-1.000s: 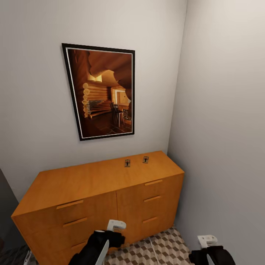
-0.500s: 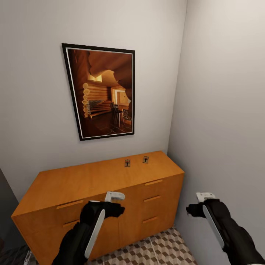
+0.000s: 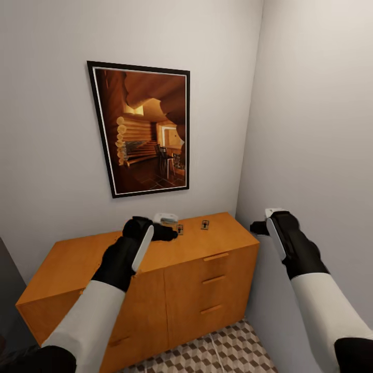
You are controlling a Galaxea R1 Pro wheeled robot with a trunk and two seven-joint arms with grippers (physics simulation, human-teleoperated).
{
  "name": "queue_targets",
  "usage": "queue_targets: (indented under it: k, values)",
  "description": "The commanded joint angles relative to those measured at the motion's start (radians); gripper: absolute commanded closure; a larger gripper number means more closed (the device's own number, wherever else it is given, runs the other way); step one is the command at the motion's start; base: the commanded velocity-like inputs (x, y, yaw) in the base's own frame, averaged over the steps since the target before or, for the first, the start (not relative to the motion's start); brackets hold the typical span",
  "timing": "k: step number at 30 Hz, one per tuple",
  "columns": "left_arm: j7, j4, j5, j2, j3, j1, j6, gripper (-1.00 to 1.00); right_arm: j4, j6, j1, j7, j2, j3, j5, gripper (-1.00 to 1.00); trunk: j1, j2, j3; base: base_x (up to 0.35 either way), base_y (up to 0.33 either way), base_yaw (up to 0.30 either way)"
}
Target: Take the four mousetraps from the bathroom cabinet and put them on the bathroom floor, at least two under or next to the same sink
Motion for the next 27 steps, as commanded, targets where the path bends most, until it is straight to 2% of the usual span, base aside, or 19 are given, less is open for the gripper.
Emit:
queue_targets:
  k: [1, 2, 3, 7, 12, 13, 17, 23, 27]
  values:
    - [0.003, 0.051, 0.012, 0.0, 0.001, -0.038, 0.004, -1.0, 0.042, 0.003, -0.031, -0.025, 0.013, 0.002, -0.008, -1.0, 0.0, -0.002, -0.002, 0.0, 0.0, 0.0]
    - [0.001, 0.104, 0.017, 0.0, 0.001, -0.075, 0.004, -1.0, 0.087, 0.003, -0.06, -0.04, 0.026, 0.002, -0.008, -1.0, 0.0, -0.002, -0.002, 0.0, 0.0, 0.0]
    - [-0.008, 0.222, 0.032, 0.001, 0.003, -0.149, 0.001, -1.0, 0.187, 0.003, -0.116, -0.066, 0.054, 0.003, -0.007, -1.0, 0.0, -0.002, -0.002, 0.0, 0.0, 0.0]
    - [-0.031, 0.477, 0.07, 0.001, 0.004, -0.29, -0.032, -1.0, 0.424, -0.153, -0.22, -0.106, 0.112, 0.006, 0.003, -1.0, 0.0, -0.002, -0.002, 0.0, 0.0, 0.0]
    - [-0.04, 0.753, 0.102, 0.004, 0.004, -0.42, -0.167, -1.0, 0.729, -0.374, -0.326, -0.137, 0.189, 0.007, 0.04, -1.0, 0.0, -0.002, -0.002, 0.0, 0.0, 0.0]
    - [-0.039, 0.824, 0.108, 0.008, 0.004, -0.447, -0.219, -1.0, 0.813, -0.445, -0.349, -0.145, 0.217, 0.007, 0.053, -1.0, 0.0, -0.002, -0.002, 0.0, 0.0, 0.0]
    - [-0.037, 0.899, 0.115, 0.026, 0.004, -0.476, -0.276, -1.0, 0.899, -0.524, -0.373, -0.164, 0.262, 0.006, 0.066, -1.0, 0.0, -0.002, -0.002, 0.0, 0.0, 0.0]
    - [-0.037, 0.934, 0.122, 0.053, 0.004, -0.492, -0.311, -1.0, 0.945, -0.566, -0.386, -0.197, 0.262, 0.005, 0.074, -1.0, 0.0, -0.002, -0.002, 0.0, 0.0, 0.0]
    - [-0.044, 0.916, 0.126, 0.057, 0.007, -0.494, -0.316, -1.0, 0.952, -0.572, -0.388, -0.205, 0.262, 0.005, 0.076, -1.0, 0.0, -0.002, -0.002, 0.0, 0.0, 0.0]
